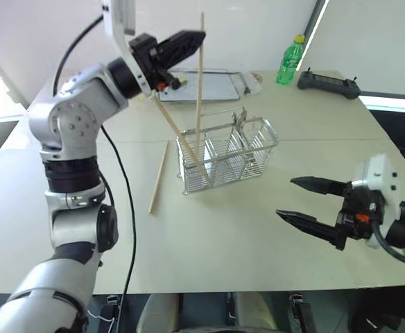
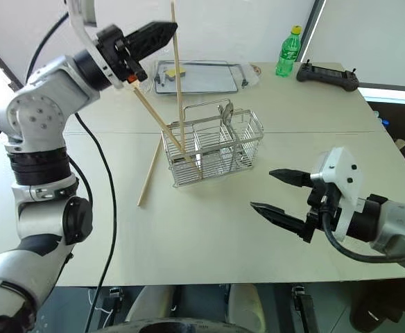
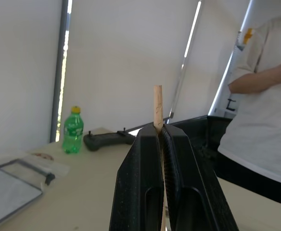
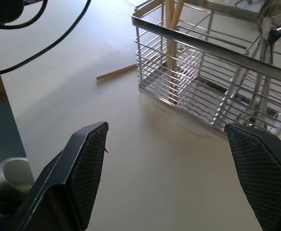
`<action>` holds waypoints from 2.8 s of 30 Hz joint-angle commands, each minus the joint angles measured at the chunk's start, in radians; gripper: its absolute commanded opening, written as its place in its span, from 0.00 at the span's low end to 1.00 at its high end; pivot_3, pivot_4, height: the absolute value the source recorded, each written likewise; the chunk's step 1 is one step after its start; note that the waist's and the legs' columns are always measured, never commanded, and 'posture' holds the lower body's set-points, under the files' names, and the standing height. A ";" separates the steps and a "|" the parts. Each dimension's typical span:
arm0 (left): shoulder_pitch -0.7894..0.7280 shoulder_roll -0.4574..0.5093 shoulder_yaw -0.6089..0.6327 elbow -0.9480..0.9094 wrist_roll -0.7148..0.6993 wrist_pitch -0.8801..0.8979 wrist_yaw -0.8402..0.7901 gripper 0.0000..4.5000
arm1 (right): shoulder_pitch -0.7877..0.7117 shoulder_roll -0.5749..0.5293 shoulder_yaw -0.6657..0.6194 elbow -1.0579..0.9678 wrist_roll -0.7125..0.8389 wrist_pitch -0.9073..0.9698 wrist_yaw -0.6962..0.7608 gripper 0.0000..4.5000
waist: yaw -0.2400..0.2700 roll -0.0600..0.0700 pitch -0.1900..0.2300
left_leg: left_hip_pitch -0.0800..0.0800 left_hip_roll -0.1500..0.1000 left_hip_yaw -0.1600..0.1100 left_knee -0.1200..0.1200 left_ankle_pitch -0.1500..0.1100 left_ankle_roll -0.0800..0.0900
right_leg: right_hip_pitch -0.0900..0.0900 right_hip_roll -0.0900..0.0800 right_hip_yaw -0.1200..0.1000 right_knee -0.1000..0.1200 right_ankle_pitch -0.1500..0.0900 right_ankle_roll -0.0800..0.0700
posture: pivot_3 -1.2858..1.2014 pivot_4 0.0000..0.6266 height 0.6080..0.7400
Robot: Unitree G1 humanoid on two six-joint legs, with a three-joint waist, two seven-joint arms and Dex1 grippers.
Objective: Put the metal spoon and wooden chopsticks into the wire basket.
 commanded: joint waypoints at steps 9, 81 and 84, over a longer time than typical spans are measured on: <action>-0.017 0.025 -0.009 -0.054 -0.043 0.002 0.019 0.99 | -0.029 0.002 0.022 -0.024 0.034 -0.069 -0.008 0.89 | 0.000 0.000 0.000 | 0.000 0.000 0.000 0.000 0.000 0.000 | 0.001 0.000 0.000 0.000 0.000 -0.001 | 0.52 0.24 0.76; -0.373 0.022 -0.358 1.087 0.686 0.144 0.067 0.99 | -0.197 0.012 0.260 -0.025 -0.076 -0.112 -0.055 0.89 | -0.024 -0.005 0.003 | -0.002 0.000 0.000 -0.002 0.000 0.000 | -0.003 0.000 0.000 0.000 0.001 0.004 | 0.52 0.24 0.76; -0.372 0.008 -0.361 1.085 0.688 0.146 0.057 0.99 | -0.214 0.006 0.265 -0.018 -0.064 -0.107 -0.063 0.89 | -0.025 -0.005 0.003 | -0.002 0.000 0.000 -0.002 0.000 0.000 | -0.003 0.000 0.000 0.001 0.002 0.005 | 0.52 0.24 0.76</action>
